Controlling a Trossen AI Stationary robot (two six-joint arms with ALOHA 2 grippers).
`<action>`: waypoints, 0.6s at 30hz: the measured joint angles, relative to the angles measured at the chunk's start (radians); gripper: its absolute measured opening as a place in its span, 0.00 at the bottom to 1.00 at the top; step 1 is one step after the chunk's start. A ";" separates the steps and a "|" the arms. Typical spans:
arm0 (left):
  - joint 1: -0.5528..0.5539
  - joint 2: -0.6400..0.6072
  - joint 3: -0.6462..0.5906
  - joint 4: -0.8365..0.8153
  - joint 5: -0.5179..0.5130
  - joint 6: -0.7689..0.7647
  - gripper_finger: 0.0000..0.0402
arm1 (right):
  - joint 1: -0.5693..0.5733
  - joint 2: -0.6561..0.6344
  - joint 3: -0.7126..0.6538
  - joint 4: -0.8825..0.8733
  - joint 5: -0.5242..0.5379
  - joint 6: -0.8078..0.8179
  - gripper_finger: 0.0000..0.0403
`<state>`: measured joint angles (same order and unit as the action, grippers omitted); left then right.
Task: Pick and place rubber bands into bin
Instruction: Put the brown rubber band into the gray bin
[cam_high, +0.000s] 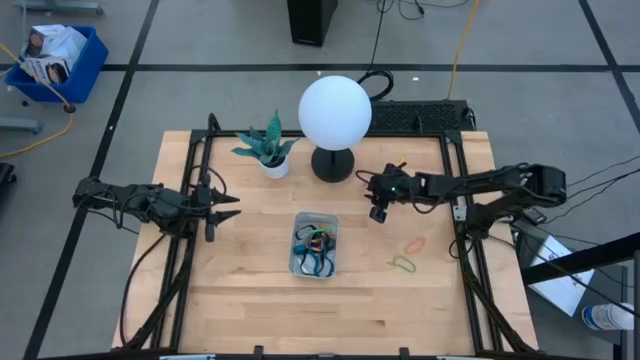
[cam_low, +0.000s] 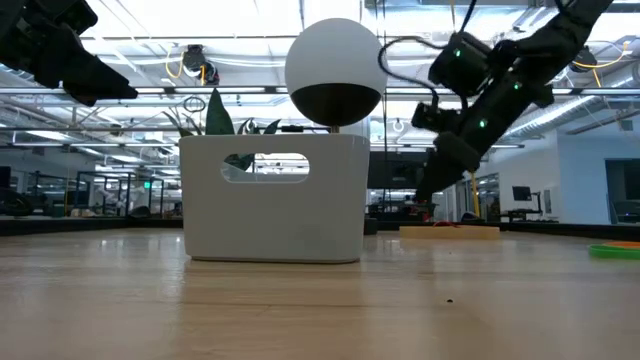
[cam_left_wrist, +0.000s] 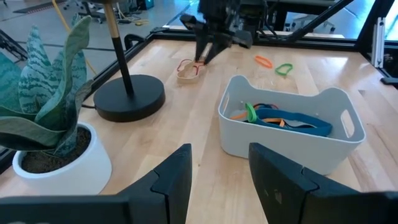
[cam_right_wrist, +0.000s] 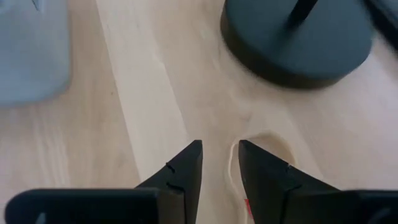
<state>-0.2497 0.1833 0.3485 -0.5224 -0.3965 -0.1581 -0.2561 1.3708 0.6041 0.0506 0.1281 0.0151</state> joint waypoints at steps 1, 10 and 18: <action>0.000 0.000 0.000 0.000 -0.003 0.000 0.41 | 0.000 0.014 0.000 -0.006 0.000 0.000 0.24; 0.000 0.000 0.000 -0.001 -0.006 -0.001 0.41 | -0.009 0.111 0.031 0.004 0.053 0.000 0.24; 0.000 0.000 0.000 -0.003 -0.024 0.005 0.41 | -0.044 0.146 0.038 -0.003 0.052 0.002 0.24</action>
<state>-0.2497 0.1829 0.3485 -0.5251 -0.4201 -0.1536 -0.2999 1.5169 0.6422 0.0473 0.1800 0.0174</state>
